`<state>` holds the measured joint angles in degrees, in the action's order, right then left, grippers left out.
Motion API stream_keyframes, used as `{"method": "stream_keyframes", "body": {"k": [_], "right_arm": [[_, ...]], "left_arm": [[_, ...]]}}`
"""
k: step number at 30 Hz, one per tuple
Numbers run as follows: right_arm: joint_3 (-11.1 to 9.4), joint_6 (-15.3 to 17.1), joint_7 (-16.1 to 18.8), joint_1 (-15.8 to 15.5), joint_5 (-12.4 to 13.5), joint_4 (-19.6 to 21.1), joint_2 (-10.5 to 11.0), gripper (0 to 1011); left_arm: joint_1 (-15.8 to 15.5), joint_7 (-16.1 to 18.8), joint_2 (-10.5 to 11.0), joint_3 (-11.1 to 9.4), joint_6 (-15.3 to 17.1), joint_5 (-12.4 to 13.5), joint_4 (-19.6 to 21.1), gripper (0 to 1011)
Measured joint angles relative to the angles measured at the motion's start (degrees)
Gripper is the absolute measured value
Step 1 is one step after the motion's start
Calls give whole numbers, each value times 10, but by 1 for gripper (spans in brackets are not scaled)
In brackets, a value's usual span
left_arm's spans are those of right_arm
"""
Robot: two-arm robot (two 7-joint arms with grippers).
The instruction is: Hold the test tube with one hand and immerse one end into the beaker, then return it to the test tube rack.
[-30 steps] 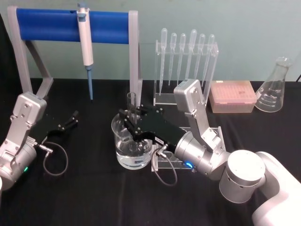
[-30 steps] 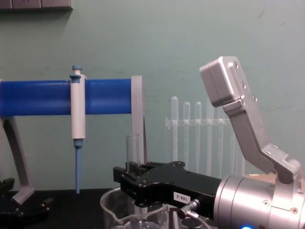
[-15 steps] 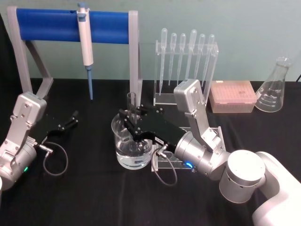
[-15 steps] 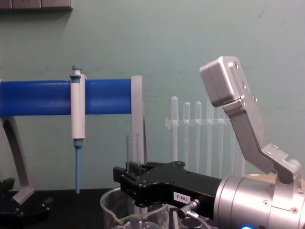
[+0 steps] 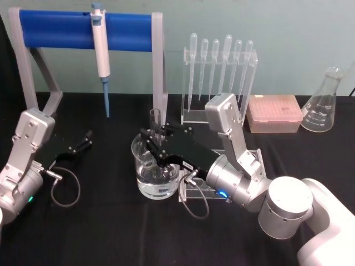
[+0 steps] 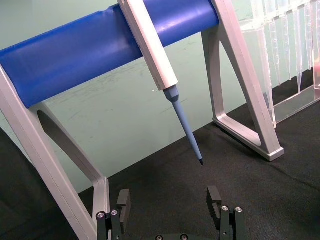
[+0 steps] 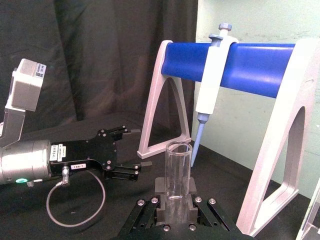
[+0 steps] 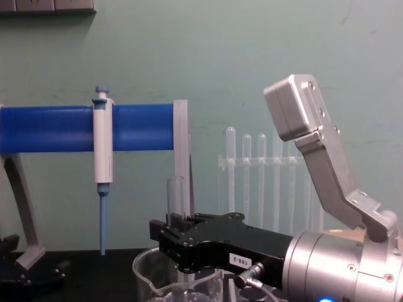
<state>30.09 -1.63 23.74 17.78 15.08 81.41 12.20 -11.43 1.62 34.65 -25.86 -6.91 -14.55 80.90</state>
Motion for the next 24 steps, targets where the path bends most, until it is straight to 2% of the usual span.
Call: {"method": "stream_keyframes", "body": {"k": [24], "right_arm": [[0,0,0,0,0,0,0,228]], "left_arm": [[0,0,0,0,0,0,0,1000]]}}
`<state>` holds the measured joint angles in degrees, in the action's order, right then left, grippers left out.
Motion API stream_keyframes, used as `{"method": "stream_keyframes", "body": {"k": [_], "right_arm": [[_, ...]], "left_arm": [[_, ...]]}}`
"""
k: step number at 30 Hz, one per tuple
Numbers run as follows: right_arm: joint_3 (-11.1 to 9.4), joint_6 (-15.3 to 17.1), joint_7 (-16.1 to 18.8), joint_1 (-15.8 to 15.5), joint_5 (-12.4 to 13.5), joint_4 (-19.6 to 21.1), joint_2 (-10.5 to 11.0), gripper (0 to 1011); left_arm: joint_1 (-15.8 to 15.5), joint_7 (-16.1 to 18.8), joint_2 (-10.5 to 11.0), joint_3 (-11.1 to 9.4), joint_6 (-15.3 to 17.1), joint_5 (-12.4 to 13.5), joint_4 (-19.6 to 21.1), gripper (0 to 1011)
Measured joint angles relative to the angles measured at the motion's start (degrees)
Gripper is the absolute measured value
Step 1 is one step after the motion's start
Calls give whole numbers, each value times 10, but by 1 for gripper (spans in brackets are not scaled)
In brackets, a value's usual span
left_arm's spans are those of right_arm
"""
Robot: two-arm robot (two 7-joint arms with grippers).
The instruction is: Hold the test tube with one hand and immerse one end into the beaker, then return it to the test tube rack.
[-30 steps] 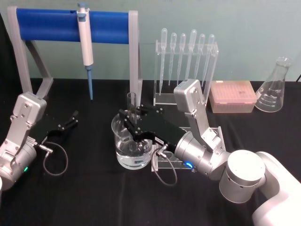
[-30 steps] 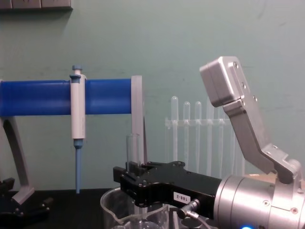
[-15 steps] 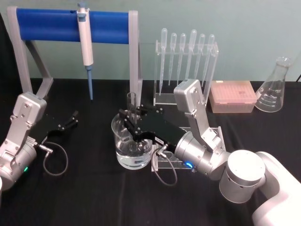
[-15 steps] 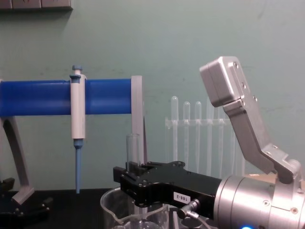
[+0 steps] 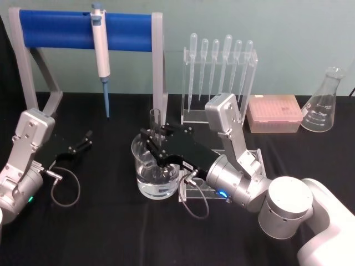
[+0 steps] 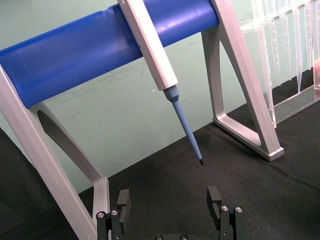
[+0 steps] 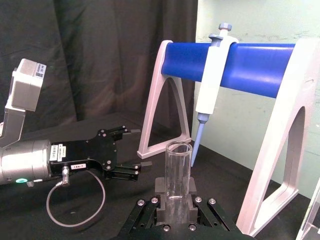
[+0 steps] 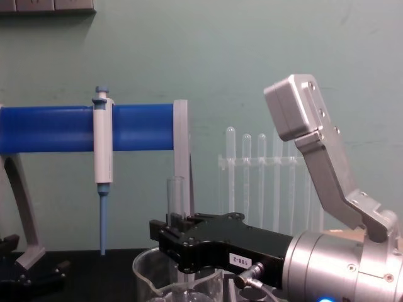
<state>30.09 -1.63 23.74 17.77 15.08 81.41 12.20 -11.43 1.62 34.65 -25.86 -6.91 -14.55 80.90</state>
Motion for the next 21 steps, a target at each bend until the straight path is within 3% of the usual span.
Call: {"method": "stream_keyframes", "body": {"k": [21], "right_arm": [[0,0,0,0,0,0,0,228]], "left_arm": [[0,0,0,0,0,0,0,1000]]}}
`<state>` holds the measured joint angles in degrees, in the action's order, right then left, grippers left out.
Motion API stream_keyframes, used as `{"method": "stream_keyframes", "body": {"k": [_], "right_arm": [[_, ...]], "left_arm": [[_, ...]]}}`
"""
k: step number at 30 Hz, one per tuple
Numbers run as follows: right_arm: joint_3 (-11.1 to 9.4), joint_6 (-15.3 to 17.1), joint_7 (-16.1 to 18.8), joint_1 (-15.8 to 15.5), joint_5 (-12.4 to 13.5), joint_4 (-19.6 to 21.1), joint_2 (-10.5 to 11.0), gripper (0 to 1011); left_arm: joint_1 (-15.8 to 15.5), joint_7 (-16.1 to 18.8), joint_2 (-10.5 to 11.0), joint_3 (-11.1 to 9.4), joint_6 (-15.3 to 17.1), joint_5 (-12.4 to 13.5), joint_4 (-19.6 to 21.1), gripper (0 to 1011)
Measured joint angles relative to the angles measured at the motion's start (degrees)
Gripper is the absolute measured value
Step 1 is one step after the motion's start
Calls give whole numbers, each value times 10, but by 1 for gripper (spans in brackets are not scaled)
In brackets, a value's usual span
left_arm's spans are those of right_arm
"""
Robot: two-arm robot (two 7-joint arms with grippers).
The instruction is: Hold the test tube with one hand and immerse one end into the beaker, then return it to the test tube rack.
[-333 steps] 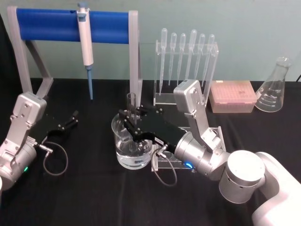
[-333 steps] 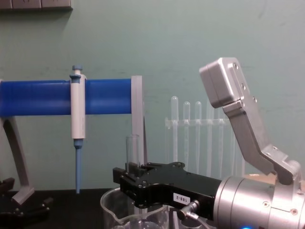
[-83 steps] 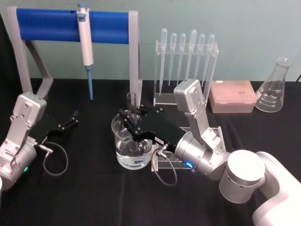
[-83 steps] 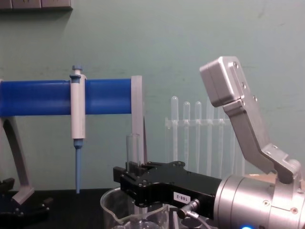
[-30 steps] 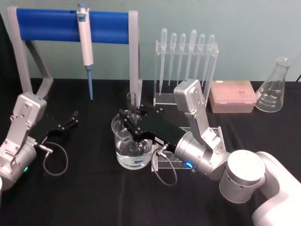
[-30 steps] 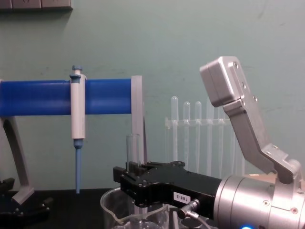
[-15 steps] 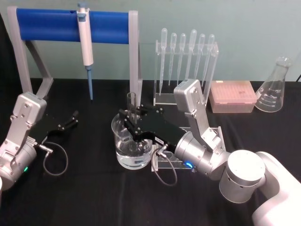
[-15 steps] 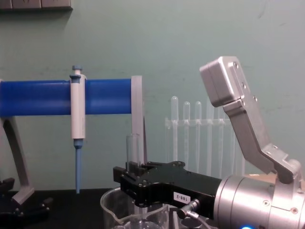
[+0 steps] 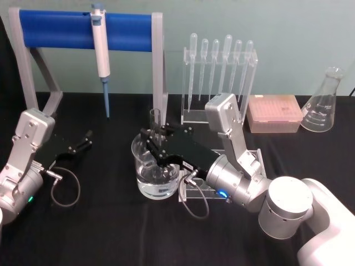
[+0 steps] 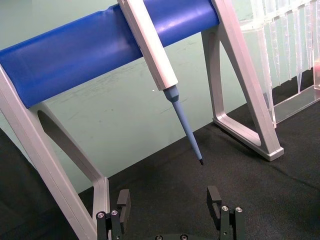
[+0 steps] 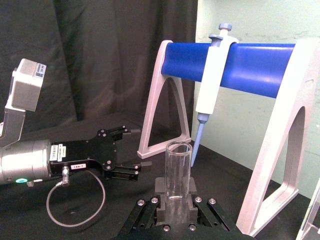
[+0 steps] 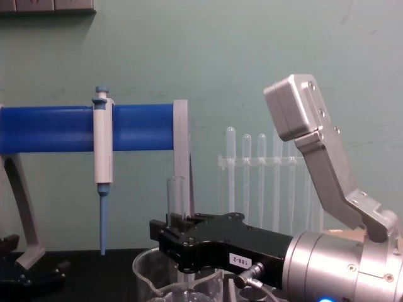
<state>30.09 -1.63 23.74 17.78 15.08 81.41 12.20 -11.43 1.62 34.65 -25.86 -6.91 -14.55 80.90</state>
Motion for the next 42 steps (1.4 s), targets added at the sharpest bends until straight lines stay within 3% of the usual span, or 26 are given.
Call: {"method": "stream_keyframes", "body": {"k": [42], "right_arm": [[0,0,0,0,0,0,0,228]], "left_arm": [[0,0,0,0,0,0,0,1000]]}}
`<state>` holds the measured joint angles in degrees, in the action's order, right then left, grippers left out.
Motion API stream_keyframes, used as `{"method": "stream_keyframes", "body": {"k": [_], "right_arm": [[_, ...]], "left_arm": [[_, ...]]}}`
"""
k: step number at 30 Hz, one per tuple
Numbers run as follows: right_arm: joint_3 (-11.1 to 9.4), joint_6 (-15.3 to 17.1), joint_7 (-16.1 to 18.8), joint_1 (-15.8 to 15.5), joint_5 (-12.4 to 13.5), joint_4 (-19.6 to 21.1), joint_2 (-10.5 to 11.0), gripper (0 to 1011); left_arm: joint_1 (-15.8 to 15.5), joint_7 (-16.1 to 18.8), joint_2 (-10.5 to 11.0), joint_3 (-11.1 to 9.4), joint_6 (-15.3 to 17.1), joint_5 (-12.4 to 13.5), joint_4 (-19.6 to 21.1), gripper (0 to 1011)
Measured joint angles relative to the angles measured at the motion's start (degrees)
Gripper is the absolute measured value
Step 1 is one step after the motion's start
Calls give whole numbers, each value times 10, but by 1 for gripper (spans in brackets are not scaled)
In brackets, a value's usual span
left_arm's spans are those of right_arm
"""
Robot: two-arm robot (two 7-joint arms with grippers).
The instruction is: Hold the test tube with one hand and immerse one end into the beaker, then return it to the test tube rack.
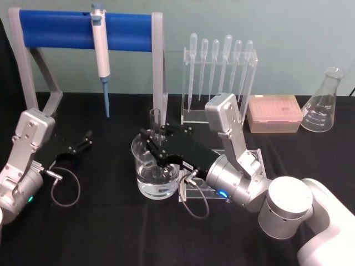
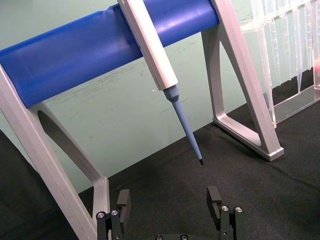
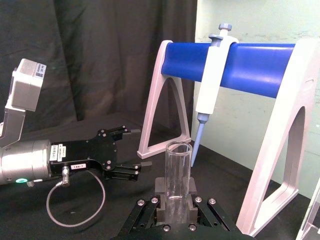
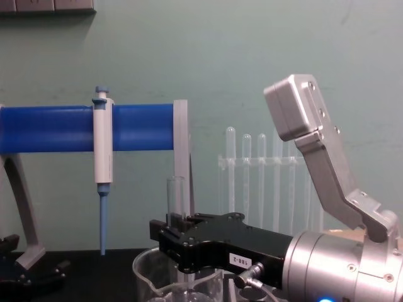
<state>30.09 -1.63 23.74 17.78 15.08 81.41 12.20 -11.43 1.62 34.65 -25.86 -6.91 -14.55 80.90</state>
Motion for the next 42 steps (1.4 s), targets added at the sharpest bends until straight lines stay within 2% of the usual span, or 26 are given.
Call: {"method": "stream_keyframes", "body": {"k": [7,12,26,35,40,41,42], "right_arm": [[0,2,1,0,0,2,0,228],[2,24,6,4,0,16,3,228],[2,107,8,27,3,126,34,228],[-20,161,5,29,42,194,58,228],[-37,169,-6,18,56,226,77,228],[-48,173,-13,9,61,246,91,228],[-48,173,-13,9,61,246,91,228]], "left_arm": [[0,0,0,0,0,0,0,1000],[0,0,0,0,0,0,0,1000],[0,0,0,0,0,0,0,1000],[0,0,0,0,0,0,0,1000],[0,0,0,0,0,0,0,1000],[0,0,0,0,0,0,0,1000],[0,0,0,0,0,0,0,1000]]}}
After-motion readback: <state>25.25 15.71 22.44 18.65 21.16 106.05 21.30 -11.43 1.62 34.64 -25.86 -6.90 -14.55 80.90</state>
